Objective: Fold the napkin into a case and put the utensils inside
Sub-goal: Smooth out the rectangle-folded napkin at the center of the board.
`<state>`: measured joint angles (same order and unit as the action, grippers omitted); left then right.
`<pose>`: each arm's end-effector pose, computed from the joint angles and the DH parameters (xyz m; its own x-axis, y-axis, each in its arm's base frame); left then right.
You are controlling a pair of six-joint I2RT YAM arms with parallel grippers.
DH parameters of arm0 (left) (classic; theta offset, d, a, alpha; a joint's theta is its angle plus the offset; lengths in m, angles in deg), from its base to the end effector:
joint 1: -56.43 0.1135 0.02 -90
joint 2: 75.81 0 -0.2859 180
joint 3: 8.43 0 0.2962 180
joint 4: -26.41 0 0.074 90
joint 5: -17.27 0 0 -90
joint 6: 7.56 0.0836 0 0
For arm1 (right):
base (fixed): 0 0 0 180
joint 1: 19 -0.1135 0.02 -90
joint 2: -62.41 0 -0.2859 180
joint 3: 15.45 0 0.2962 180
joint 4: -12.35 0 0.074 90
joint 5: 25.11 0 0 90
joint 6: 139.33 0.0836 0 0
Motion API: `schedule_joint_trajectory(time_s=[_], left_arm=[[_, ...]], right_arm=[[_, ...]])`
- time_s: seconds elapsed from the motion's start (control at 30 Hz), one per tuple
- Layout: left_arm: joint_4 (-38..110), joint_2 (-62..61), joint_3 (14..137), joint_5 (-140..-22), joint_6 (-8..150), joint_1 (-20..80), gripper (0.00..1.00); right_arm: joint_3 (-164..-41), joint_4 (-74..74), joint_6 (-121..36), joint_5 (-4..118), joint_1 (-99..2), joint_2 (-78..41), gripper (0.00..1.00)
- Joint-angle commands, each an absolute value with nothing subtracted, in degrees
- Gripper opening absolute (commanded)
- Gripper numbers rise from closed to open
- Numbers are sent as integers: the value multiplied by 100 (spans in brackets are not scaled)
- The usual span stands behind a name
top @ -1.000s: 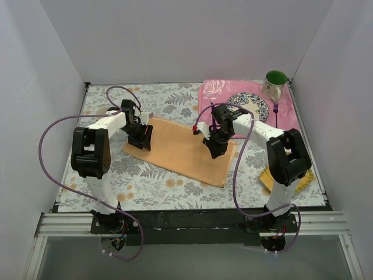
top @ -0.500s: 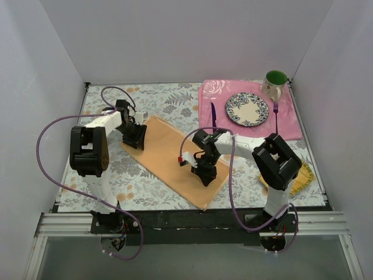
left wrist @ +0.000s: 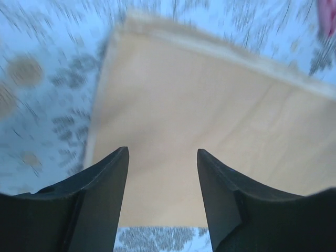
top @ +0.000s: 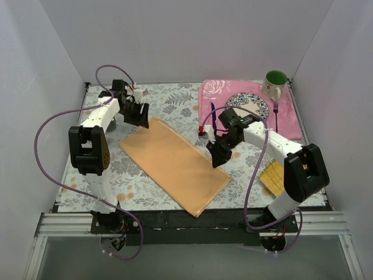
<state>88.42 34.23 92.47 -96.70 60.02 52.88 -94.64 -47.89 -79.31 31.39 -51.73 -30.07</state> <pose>0.4560 -0.0623 0.1927 -0.9447 -0.2906 -0.1520 -0.1868 0.8579 -0.4786 0.2791 0.2342 0.1932 -0.4077 -0.7574 -0.5101 -0.9077 0.2753 0.3168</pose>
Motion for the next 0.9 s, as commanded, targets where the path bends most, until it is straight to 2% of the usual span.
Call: schedule_joint_trajectory(time_s=[0.0, 0.1, 0.23, 0.57, 0.8, 0.87], left_arm=[[8548, 4158, 10528, -9979, 5545, 5213, 52], [8188, 4494, 10863, -9998, 5572, 5160, 47], [8458, 5319, 11636, -9936, 5730, 5134, 44], [8266, 5489, 11515, -9839, 6099, 5107, 36], [8169, 5392, 11295, -10129, 6187, 5081, 22], [8178, 5392, 11312, -10156, 6231, 5063, 14]], right_arm=[[-9305, -4873, -7535, 3309, -4504, -3223, 23], [-9726, -4873, -7394, 3132, -4256, -3592, 20], [-10104, -4750, -7254, 3053, -4229, -3910, 20], [-11405, -4250, -6648, 2526, -4238, -4876, 17], [-11775, -3853, -6322, 2455, -4352, -5448, 13], [-11679, -3818, -6304, 2437, -4361, -5457, 13]])
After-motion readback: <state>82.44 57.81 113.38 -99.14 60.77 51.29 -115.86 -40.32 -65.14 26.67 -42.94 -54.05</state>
